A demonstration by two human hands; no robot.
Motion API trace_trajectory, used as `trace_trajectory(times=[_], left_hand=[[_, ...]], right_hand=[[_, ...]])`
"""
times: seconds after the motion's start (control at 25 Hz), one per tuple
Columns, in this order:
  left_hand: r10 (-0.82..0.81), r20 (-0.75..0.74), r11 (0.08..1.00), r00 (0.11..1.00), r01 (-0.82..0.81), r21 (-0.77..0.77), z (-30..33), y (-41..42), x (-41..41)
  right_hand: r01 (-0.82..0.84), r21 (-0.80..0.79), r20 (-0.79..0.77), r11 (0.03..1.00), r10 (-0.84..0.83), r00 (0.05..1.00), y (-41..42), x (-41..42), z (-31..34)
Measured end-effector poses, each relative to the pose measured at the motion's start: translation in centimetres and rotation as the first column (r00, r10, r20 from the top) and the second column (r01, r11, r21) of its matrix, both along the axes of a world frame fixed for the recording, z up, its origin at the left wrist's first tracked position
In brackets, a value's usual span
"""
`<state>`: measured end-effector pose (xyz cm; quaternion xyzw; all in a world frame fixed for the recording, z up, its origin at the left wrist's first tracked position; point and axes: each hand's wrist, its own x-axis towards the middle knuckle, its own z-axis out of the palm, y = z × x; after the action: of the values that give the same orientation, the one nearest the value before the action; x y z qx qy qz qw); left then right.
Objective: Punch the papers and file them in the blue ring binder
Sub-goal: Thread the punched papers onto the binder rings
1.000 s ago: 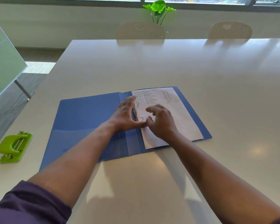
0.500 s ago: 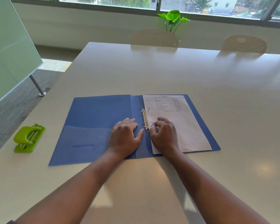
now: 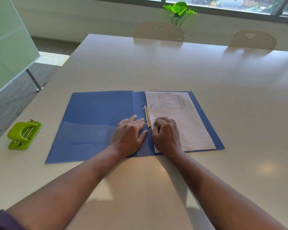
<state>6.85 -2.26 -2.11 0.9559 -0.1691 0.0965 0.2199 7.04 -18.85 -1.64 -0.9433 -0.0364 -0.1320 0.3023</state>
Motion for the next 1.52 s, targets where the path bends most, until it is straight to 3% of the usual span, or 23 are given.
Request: trace_trajectory(times=[0.36,0.6,0.76,0.96,1.12,1.24,1.52], left_hand=[[-0.051,-0.024,0.999,0.998,0.051,0.004,0.5,-0.2,0.0],[0.018,-0.122,0.983,0.992,-0.039,-0.179,0.7,-0.6,0.6],[0.078,-0.110,0.973,0.991,-0.099,-0.206,0.6,-2.1,0.6],[0.150,-0.145,0.970,0.978,-0.175,-0.172,0.6,-2.7,0.8],[0.149,-0.174,0.982,0.973,-0.167,-0.092,0.8,-3.3,0.6],[0.158,-0.216,0.985,0.963,-0.169,-0.031,0.9,-3.6,0.8],[0.117,-0.176,0.969,0.977,-0.074,0.236,1.0,-4.1,0.3]], right_hand=[[-0.069,-0.034,-0.003,0.997,0.069,0.998,0.1,-0.2,0.4],[-0.066,0.034,-0.039,0.997,0.067,0.997,-0.6,0.6,0.7],[-0.119,0.020,-0.057,0.993,0.120,0.991,-1.7,1.4,2.1],[0.131,0.016,-0.079,0.991,-0.130,0.988,-4.7,0.7,2.9],[0.359,-0.187,-0.174,0.914,-0.391,0.904,-9.2,-0.5,2.9],[0.398,-0.304,-0.251,0.866,-0.476,0.843,-11.1,-1.2,2.4],[0.409,-0.351,-0.298,0.842,-0.515,0.804,-11.1,-2.6,0.7]])
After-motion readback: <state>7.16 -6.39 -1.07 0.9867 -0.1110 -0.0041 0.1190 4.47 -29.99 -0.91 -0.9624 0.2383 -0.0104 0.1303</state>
